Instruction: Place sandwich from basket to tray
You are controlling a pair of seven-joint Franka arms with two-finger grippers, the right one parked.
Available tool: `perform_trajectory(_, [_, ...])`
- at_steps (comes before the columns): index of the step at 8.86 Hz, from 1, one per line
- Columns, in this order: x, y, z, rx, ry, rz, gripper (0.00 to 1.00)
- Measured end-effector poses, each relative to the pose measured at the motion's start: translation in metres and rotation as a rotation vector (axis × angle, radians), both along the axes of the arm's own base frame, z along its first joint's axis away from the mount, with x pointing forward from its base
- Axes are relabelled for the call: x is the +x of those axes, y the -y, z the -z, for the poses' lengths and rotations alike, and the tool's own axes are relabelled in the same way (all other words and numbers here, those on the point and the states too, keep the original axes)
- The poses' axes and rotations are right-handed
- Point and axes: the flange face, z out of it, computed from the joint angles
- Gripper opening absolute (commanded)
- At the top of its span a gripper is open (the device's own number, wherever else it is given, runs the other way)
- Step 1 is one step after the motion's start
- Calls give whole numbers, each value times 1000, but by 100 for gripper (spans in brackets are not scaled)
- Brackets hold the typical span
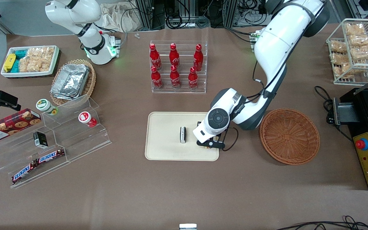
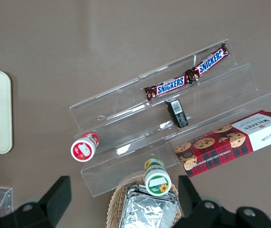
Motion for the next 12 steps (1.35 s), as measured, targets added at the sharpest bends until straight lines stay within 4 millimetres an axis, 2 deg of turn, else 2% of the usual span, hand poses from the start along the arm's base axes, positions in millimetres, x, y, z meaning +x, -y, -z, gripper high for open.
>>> perform_trajectory(2, [1, -17, -84, 27, 47, -12, 99])
perform_trajectory(3, [5, -35, -128, 36, 94, -36, 99])
perform_trajectory(5, [11, -85, -191, 58, 119, -25, 99])
perform_trajectory(7, [17, -168, -251, 42, 103, -18, 99])
perform_trajectory(9, [13, -259, -314, 37, 145, -51, 100])
perform_trajectory(10, [8, -294, -334, 38, 156, -86, 100])
perform_trajectory(11, [6, -321, -342, 41, 160, -119, 100])
perform_trajectory(12, [6, -331, -342, 44, 158, -133, 100])
